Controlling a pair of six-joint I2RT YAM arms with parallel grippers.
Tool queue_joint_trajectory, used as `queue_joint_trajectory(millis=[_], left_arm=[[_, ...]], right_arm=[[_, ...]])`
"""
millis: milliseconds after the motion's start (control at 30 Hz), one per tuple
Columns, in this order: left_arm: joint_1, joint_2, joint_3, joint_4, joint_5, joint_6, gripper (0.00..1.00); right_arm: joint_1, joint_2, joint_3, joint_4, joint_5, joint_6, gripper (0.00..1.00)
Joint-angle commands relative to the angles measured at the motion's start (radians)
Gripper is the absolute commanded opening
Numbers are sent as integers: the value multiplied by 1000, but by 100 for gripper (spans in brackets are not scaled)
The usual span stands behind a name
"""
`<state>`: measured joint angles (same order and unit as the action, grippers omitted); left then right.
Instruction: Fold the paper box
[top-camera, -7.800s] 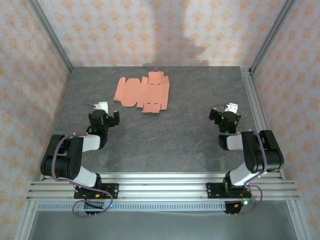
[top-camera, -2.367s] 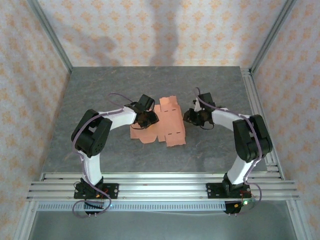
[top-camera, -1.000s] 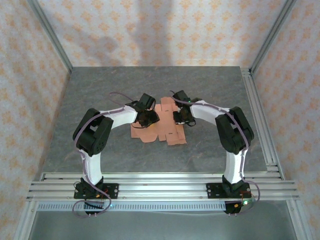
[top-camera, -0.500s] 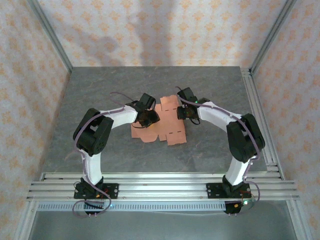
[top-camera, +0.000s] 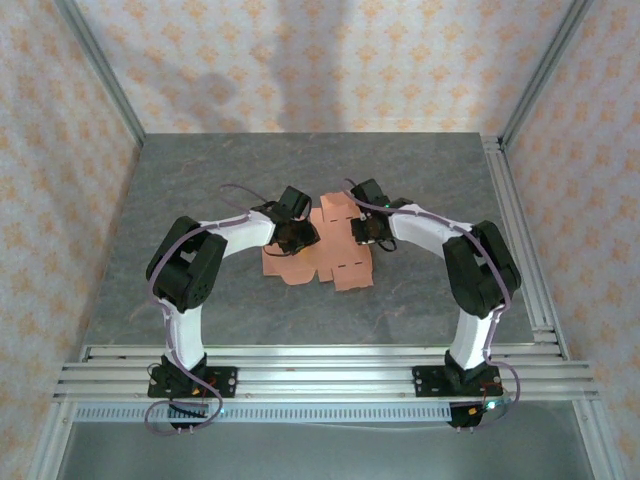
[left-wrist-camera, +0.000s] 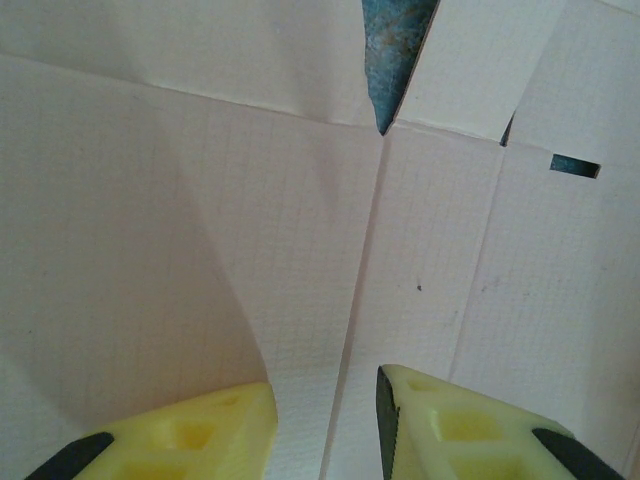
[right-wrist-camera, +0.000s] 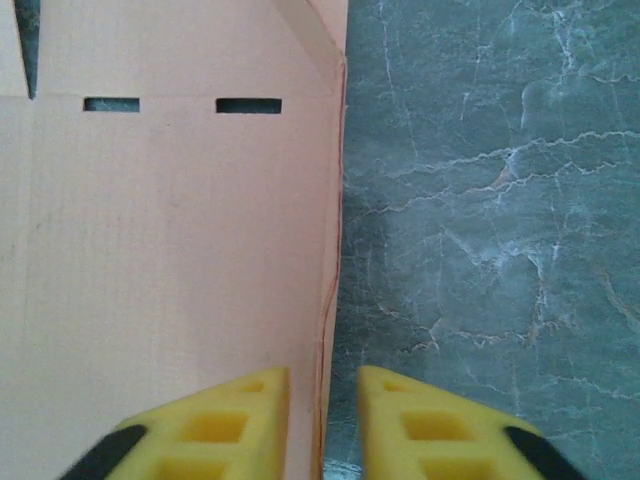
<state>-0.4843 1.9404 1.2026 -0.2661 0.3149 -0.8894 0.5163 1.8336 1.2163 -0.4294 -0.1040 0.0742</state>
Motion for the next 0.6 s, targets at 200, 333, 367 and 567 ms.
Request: queue_joint_trajectory(millis=[200, 333, 367, 567], left_arm=[[-4, 30, -27, -88, -13, 10, 40], [-4, -60, -1, -119, -55, 29, 51], [-4, -83, 16, -135, -69, 41, 55], [11, -132, 150, -233, -84, 88, 76]], right_arm=[[4, -42, -52, 34, 13, -13, 0], [4, -67, -66, 76, 14, -35, 0], [4, -74, -77, 99, 14, -41, 0], [2, -124, -162, 265, 6, -64, 0]])
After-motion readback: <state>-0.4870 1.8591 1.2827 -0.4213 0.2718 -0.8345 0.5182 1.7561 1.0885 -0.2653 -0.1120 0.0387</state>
